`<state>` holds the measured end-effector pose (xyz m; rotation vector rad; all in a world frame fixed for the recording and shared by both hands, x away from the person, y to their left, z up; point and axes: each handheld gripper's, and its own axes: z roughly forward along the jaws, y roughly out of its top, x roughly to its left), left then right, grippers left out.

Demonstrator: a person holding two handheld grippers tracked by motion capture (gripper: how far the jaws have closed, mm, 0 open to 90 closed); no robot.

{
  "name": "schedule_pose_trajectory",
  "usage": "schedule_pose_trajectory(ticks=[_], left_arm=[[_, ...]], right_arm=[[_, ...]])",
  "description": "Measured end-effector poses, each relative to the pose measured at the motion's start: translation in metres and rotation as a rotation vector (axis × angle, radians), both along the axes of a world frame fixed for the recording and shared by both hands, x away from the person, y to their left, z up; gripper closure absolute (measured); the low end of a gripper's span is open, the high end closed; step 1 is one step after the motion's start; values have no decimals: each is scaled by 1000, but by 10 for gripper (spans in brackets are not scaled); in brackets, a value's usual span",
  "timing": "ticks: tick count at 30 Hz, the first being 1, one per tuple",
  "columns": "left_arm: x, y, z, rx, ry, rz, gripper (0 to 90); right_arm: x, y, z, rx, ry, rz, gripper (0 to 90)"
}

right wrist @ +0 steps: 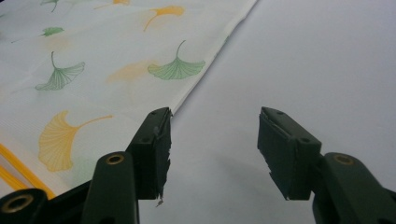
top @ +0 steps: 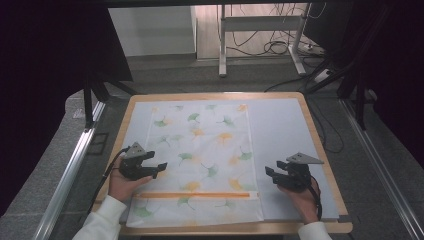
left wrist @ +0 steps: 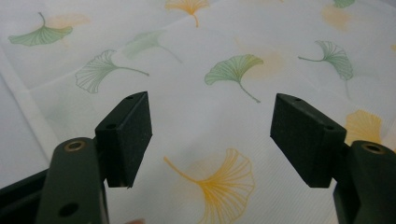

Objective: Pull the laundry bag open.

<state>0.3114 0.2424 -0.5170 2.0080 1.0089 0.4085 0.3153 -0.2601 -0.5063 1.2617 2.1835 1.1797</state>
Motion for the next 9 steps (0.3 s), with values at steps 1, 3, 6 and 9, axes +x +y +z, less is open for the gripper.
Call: schedule_pose_trajectory(ticks=[1, 3, 6, 9], left_arm=[[0, 0, 0, 0, 0, 0, 290], [0, -1, -1, 6, 2, -4, 289], [1, -2, -2, 20, 4, -6, 286], [0, -1, -2, 27, 3, -5, 280]], right_arm=[[0, 0, 0, 0, 0, 0, 434], [0, 2, 0, -10, 1, 6, 427], [-1, 4, -1, -19, 1, 15, 417], [-1, 3, -2, -9, 5, 19, 388]])
